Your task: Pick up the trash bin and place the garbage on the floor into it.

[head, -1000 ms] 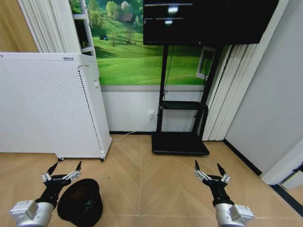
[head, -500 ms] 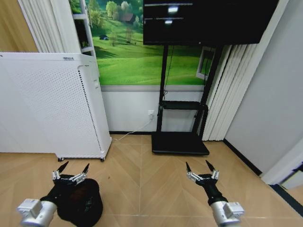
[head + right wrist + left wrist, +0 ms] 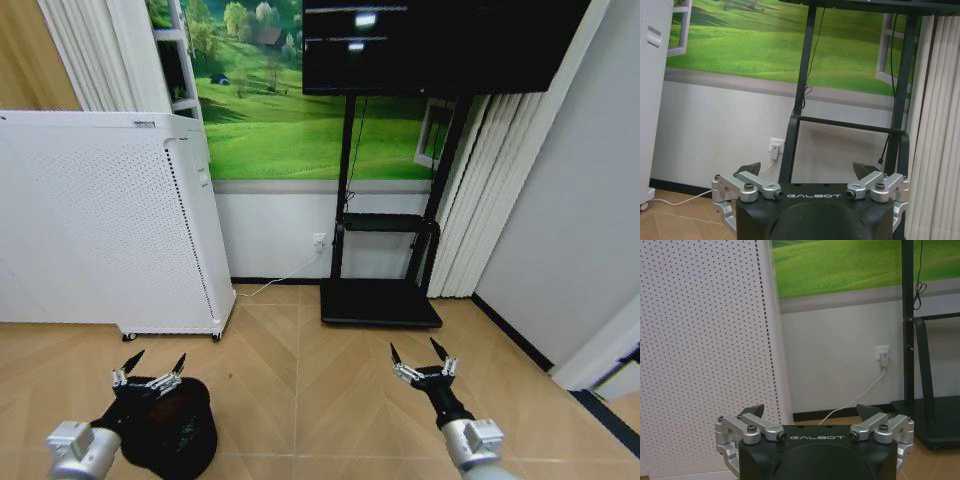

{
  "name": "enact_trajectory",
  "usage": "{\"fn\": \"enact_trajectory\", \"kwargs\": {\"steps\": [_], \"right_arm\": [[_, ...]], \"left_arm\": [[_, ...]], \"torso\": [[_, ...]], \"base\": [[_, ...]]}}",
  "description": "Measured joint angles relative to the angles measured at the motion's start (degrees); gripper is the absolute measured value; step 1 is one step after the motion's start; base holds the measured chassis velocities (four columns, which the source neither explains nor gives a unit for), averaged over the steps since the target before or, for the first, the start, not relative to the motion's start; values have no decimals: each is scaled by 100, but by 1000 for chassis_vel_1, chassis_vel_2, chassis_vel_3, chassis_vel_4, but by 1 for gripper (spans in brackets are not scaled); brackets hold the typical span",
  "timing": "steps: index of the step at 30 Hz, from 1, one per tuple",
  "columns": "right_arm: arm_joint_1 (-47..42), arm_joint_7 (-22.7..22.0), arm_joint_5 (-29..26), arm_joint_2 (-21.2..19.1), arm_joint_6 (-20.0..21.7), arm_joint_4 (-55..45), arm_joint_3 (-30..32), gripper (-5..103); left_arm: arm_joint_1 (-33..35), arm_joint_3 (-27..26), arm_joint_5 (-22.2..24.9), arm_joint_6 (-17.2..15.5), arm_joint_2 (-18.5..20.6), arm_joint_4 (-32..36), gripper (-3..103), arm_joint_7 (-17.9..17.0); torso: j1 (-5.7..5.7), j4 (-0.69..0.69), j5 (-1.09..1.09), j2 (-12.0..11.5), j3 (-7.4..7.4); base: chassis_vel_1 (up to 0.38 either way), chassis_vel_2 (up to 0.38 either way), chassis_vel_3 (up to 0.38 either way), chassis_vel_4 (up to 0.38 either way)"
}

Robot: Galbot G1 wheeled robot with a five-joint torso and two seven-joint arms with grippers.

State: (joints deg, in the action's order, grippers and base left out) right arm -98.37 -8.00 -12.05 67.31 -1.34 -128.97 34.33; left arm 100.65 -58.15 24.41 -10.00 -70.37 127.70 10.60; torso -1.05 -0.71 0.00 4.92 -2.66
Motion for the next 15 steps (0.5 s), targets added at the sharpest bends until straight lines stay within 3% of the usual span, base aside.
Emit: {"fn": "enact_trajectory", "kwargs": {"steps": [9, 15], "right_arm": [[-2, -11, -5, 5, -2, -2, 2, 100], [-3, -14, -6, 8, -5, -5, 3, 100]], "left_arm": [[4, 0, 0, 1, -2, 9, 100, -12], [6, -1, 2, 1, -2, 14, 100, -17]], "torso": [[-6, 0, 0, 24, -17], [-25, 0, 0, 179, -152]], "base": [[0, 0, 0, 0], [0, 0, 0, 0]]}}
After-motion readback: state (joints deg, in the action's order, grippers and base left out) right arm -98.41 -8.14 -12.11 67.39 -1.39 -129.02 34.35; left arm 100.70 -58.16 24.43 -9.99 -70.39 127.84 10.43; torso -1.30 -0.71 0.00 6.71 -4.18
